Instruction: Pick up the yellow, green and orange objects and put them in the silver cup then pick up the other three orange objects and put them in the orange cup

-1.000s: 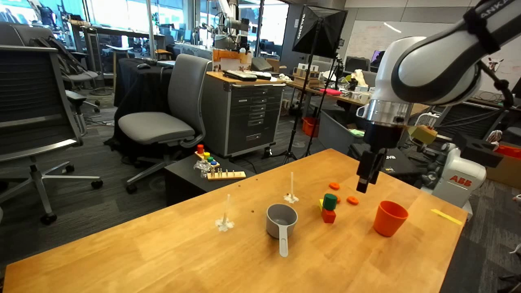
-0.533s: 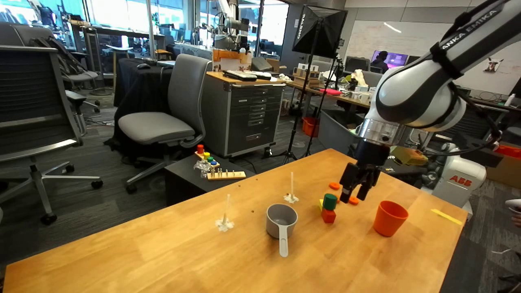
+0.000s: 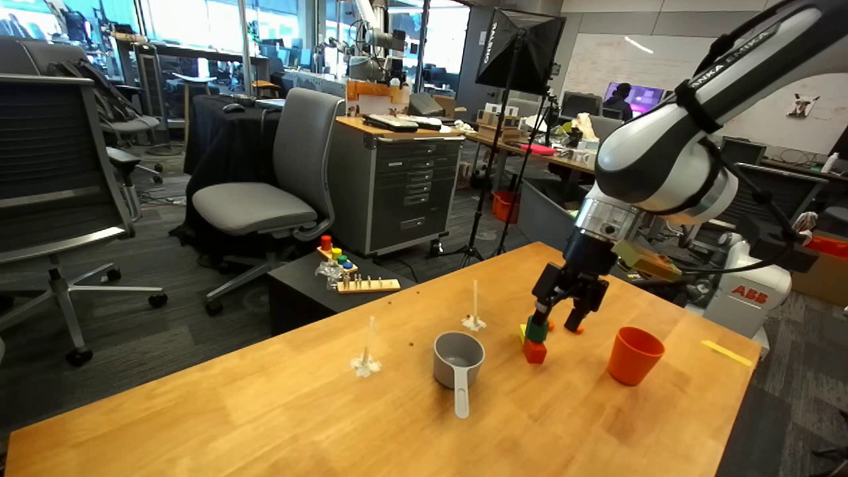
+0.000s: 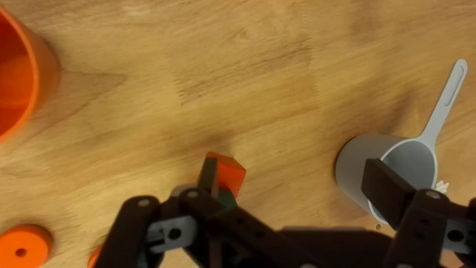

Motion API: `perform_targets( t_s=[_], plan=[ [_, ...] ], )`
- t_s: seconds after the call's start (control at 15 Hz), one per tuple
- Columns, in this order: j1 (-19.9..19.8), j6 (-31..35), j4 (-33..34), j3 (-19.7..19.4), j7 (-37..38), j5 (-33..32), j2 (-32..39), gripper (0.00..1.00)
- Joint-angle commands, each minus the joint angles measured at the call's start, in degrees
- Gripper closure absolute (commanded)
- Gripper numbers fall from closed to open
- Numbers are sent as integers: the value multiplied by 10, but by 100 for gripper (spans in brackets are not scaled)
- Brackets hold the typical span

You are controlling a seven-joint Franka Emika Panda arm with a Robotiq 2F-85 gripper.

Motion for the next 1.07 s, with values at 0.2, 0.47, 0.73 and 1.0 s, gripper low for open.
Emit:
perform_targets(
  t_s=[0.2,0.47,0.73,1.0],
  plan=[
    [15,7,-11,-28,60,-50,-19,0],
    [18,18,-10,-49,101,-80,-23,0],
    [16,16,19,-52,114,-88,11,0],
    [18,24,68,-37,111,-85,63,0]
  ],
)
